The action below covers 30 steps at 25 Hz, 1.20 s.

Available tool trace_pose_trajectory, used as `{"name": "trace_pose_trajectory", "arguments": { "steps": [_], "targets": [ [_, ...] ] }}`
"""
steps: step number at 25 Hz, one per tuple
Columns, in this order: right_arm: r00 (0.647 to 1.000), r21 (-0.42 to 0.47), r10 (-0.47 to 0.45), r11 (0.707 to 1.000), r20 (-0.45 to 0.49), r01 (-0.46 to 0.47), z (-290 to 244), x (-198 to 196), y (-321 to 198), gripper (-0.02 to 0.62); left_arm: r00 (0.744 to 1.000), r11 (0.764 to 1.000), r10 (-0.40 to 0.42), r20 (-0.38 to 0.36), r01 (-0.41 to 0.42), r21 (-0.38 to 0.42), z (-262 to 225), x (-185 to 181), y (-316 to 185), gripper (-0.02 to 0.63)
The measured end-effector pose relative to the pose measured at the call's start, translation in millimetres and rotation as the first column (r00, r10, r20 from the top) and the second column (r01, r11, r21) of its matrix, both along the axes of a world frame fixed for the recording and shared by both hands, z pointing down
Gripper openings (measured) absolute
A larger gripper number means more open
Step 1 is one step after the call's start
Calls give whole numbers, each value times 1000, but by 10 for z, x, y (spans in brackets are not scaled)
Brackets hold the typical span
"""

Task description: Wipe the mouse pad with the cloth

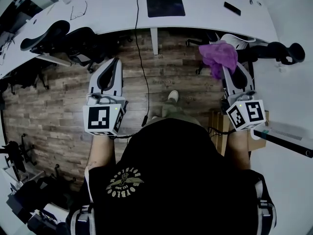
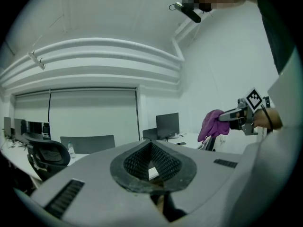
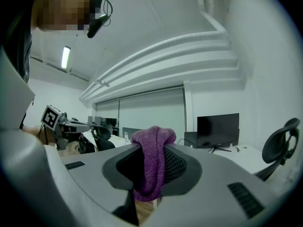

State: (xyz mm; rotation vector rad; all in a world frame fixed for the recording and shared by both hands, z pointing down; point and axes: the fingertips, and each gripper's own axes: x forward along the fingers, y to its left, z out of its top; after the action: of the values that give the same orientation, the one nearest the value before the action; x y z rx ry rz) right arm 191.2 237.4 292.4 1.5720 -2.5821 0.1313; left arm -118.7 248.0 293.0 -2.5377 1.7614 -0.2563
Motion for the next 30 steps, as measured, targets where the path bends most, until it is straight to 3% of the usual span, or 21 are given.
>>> {"name": "trace_pose_trajectory", "arguments": {
  "steps": [9,15,30],
  "targets": [
    [1000,-43,25,999,11,-25,176,329,-502,89,999,999,31,-6,-31,-23,114,333,-636,2],
    [1000,-49,-11,999,29,12,209,288,-964,89,1000,998,-4,15,5,-56,177,304,-937,2],
    [989,-4,-112,994,95,113,132,464,-1883,89,993,994,-109,49,109,-3,-128,452,-1556,2]
  ]
}}
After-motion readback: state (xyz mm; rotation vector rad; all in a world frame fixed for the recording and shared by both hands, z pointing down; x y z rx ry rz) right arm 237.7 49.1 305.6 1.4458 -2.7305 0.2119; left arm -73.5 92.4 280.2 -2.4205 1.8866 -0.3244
